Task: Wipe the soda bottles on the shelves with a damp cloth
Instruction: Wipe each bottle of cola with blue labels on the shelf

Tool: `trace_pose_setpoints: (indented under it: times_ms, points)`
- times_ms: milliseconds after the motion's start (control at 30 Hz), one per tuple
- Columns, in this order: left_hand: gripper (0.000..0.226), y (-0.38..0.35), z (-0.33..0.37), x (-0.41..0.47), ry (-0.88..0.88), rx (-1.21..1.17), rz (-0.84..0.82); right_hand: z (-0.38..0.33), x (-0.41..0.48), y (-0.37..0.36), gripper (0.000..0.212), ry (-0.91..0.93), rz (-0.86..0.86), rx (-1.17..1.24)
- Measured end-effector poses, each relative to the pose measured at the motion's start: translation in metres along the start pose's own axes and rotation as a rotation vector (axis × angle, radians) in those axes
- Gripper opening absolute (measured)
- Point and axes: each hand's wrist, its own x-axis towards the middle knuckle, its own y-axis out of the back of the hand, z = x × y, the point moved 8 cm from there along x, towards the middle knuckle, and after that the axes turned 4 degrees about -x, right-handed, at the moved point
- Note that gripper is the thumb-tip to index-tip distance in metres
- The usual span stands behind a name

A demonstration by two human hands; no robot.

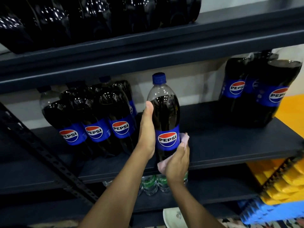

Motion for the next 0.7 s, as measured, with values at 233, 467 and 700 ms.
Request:
trace_pose_setpoints:
  times_ms: [233,467,700]
  points:
    - [0.085,-0.006,0.006,0.0,-0.014,0.02,-0.038,-0.133,0.01,-0.021,0.05,0.299,-0.084,-0.053]
    - [0.065,-0.005,0.015,0.002,0.046,0.035,-0.097,-0.224,0.038,-0.043,0.032,0.544,-0.297,-0.278]
    - [0.076,-0.009,0.009,-0.011,0.004,0.091,-0.041,-0.149,0.011,-0.023,0.049,0.749,-0.013,-0.144]
